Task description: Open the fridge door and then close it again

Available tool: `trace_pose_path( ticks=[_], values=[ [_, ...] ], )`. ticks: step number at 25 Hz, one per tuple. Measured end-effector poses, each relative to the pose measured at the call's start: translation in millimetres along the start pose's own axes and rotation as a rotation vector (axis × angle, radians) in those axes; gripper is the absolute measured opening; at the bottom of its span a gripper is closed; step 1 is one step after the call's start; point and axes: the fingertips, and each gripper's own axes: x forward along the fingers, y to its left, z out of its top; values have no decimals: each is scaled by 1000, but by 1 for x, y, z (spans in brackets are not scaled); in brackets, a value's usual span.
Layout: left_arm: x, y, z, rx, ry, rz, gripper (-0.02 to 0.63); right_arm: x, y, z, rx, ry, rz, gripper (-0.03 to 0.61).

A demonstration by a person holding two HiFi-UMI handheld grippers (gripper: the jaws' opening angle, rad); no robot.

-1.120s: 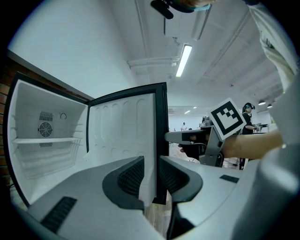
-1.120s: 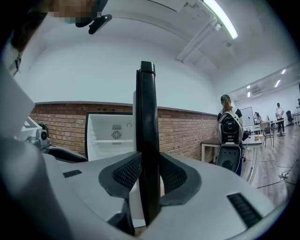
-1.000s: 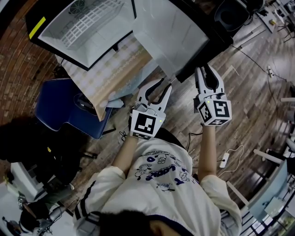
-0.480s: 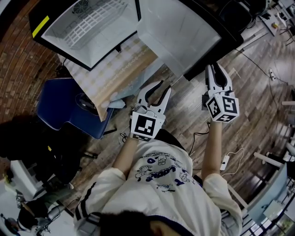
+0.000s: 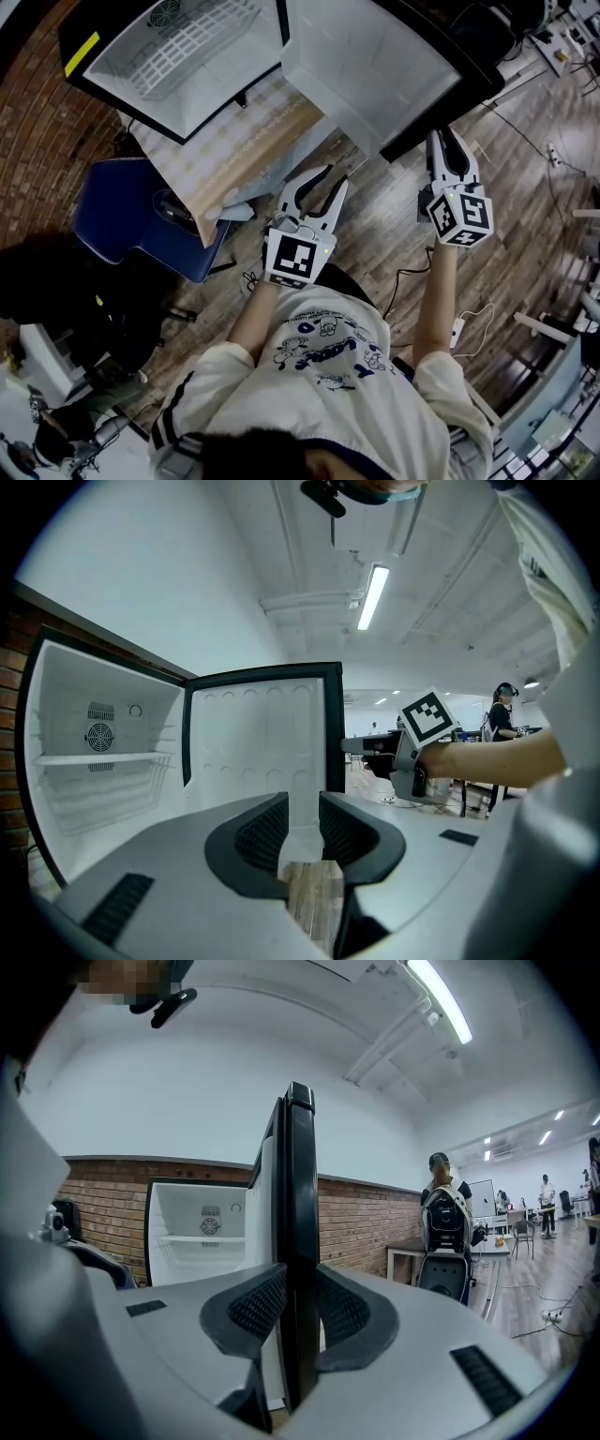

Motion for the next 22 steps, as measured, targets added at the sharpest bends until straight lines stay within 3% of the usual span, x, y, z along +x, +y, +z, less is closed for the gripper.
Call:
trace_pose_path(
  ticks=[22],
  values=[
    [1, 0, 0, -10, 0, 14, 110, -4, 7, -2, -12, -6, 39, 101]
  ],
)
